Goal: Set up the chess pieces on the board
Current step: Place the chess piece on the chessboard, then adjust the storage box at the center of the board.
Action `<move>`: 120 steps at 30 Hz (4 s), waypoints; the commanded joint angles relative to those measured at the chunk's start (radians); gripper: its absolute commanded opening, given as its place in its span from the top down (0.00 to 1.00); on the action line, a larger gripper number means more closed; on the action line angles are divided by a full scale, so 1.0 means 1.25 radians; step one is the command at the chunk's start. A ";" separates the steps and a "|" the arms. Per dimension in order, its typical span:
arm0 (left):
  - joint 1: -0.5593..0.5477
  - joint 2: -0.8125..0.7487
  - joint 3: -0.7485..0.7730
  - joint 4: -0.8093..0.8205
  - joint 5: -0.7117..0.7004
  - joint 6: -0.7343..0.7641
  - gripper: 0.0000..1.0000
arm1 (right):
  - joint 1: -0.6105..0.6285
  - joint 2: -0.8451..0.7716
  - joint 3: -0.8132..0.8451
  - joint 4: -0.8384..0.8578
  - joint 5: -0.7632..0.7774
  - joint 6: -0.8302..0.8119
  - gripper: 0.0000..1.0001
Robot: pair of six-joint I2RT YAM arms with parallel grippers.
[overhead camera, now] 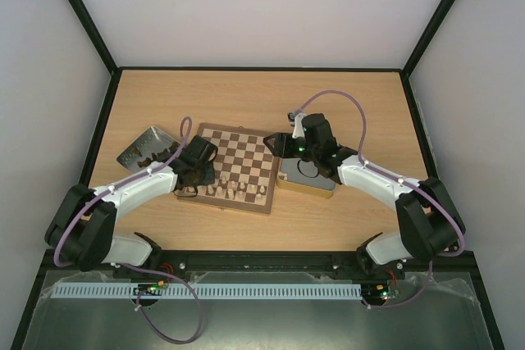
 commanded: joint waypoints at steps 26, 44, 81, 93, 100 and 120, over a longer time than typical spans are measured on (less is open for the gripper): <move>-0.004 -0.154 0.099 -0.042 0.035 0.010 0.61 | -0.028 -0.050 0.058 -0.336 0.368 0.128 0.45; 0.008 -0.158 0.142 0.099 0.115 0.044 0.53 | -0.097 -0.023 0.047 -0.351 0.472 0.386 0.35; 0.113 0.056 0.263 0.071 0.254 0.068 0.55 | -0.216 0.317 0.245 -0.396 0.178 0.025 0.70; 0.114 -0.058 0.183 0.083 0.268 0.062 0.55 | -0.090 0.249 0.200 -0.540 0.201 -0.129 0.74; 0.113 -0.122 0.138 0.081 0.269 0.061 0.54 | -0.036 0.174 0.159 -0.584 0.197 -0.163 0.77; 0.113 -0.188 0.113 0.065 0.251 0.058 0.53 | -0.106 -0.030 0.037 -0.354 0.455 0.315 0.34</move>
